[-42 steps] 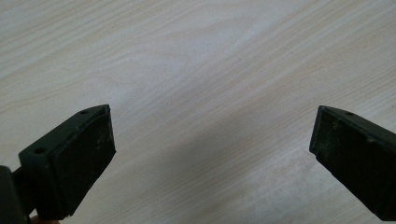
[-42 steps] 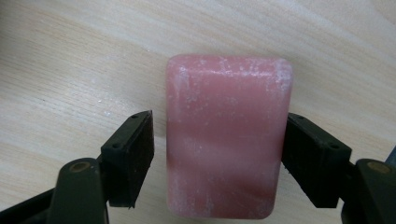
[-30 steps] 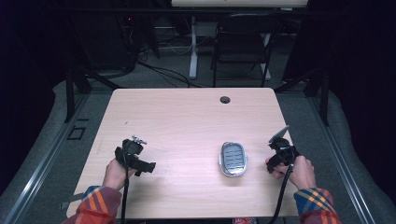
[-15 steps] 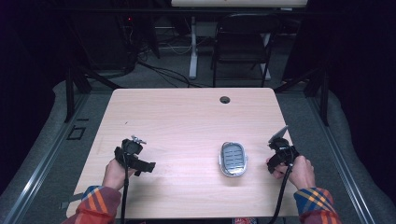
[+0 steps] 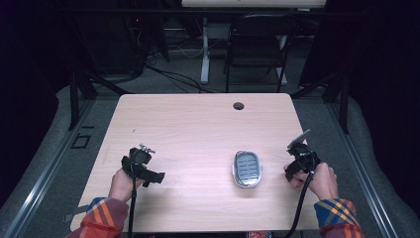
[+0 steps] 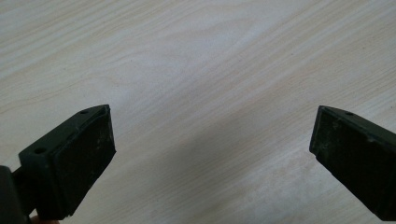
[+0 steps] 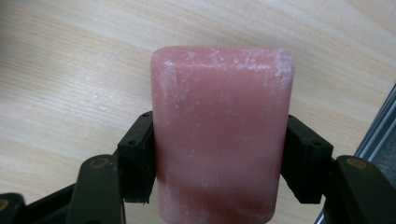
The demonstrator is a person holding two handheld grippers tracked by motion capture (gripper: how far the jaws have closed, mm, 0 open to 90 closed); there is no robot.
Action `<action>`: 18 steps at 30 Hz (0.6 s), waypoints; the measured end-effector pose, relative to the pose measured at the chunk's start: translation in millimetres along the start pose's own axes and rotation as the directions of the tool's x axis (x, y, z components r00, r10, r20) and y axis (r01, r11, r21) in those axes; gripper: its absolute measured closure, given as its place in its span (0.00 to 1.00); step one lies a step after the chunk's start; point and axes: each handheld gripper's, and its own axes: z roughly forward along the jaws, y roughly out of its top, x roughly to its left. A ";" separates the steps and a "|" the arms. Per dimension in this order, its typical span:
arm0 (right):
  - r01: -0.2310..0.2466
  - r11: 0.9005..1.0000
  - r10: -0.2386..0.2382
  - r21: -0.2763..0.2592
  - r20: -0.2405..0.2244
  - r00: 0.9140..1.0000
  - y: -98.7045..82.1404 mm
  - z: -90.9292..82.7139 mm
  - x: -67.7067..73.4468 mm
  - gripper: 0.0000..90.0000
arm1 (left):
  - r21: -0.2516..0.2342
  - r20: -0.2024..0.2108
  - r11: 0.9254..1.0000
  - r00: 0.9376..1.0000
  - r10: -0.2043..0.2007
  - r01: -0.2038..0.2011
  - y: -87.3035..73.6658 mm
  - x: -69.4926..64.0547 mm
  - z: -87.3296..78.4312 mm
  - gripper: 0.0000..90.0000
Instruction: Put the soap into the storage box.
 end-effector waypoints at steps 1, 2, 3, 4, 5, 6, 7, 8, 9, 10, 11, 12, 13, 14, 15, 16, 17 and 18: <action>0.006 1.000 -0.006 0.000 0.004 1.000 0.5 -2.2 0.5 0.41 | 0.000 0.000 1.000 1.000 0.000 0.000 0.0 0.0 0.1 0.00; 0.001 1.000 -0.001 -0.007 0.002 1.000 0.5 -3.4 1.5 0.41 | 0.001 0.001 1.000 1.000 0.000 0.000 -0.1 0.1 0.1 0.00; 0.023 1.000 -0.023 0.020 0.012 1.000 2.0 -7.3 1.3 0.41 | 0.001 0.001 1.000 1.000 -0.001 0.001 -0.1 0.1 0.1 0.00; 0.003 1.000 -0.003 -0.010 0.004 1.000 1.2 -7.3 2.8 0.41 | 0.001 0.000 1.000 1.000 -0.001 0.001 -0.1 0.1 0.2 0.00; 0.009 1.000 -0.009 -0.005 -0.002 1.000 1.7 -9.4 2.9 0.41 | 0.001 0.000 1.000 1.000 -0.001 0.001 -0.1 0.0 0.2 0.00; 0.012 1.000 -0.012 -0.005 -0.001 1.000 2.0 -11.4 3.6 0.41 | 0.001 0.001 1.000 1.000 -0.001 0.001 0.0 -0.1 0.3 0.00; 0.010 1.000 -0.010 -0.015 -0.005 1.000 2.2 -12.9 4.7 0.41 | 0.002 0.002 1.000 1.000 -0.002 0.002 0.0 -0.2 0.3 0.00; 0.010 1.000 -0.010 -0.027 -0.002 1.000 2.1 -14.6 5.9 0.41 | 0.002 0.001 1.000 1.000 0.000 0.000 0.0 -0.3 0.4 0.00; 0.021 1.000 -0.021 -0.020 -0.002 1.000 2.8 -16.7 6.4 0.41 | 0.002 0.000 1.000 1.000 0.001 -0.001 0.0 -0.3 0.4 0.00; 0.016 0.999 -0.016 -0.029 -0.001 1.000 3.0 -17.5 8.2 0.41 | 0.003 0.002 1.000 1.000 -0.001 0.001 0.0 -0.4 0.5 0.00; 0.020 0.999 -0.020 -0.030 -0.006 1.000 3.4 -18.9 9.0 0.41 | 0.004 0.002 1.000 1.000 -0.001 0.001 0.0 -0.4 0.5 0.00; 0.033 0.999 -0.033 -0.021 -0.004 0.999 4.2 -20.8 9.4 0.41 | 0.004 0.002 1.000 1.000 -0.001 0.001 -0.1 -0.3 0.6 0.00; 0.022 0.999 -0.022 -0.033 -0.006 1.000 4.3 -21.2 11.3 0.41 | 0.004 0.003 1.000 1.000 -0.001 0.001 -0.2 -0.3 0.7 0.00; 0.034 0.999 -0.034 -0.023 -0.006 0.999 5.2 -23.0 11.7 0.41 | 0.005 0.002 1.000 1.000 -0.001 0.001 -0.3 -0.2 0.6 0.00; 0.033 0.999 -0.033 -0.035 -0.006 0.999 5.3 -23.3 12.6 0.41 | 0.005 0.002 1.000 1.000 -0.001 0.001 -0.3 -0.2 0.6 0.00; 0.033 0.999 -0.033 -0.038 -0.006 0.999 5.9 -24.2 13.8 0.41 | 0.005 0.002 1.000 1.000 -0.001 0.001 -0.3 -0.3 0.6 0.00; 0.037 0.999 -0.037 -0.035 -0.005 0.999 6.5 -25.3 14.6 0.41 | 0.005 0.002 1.000 1.000 -0.001 0.001 -0.2 -0.4 0.6 0.00; 0.039 0.999 -0.039 -0.034 -0.005 0.999 6.9 -26.1 15.4 0.41 | 0.006 0.001 1.000 1.000 -0.001 0.001 -0.1 -0.5 0.6 0.00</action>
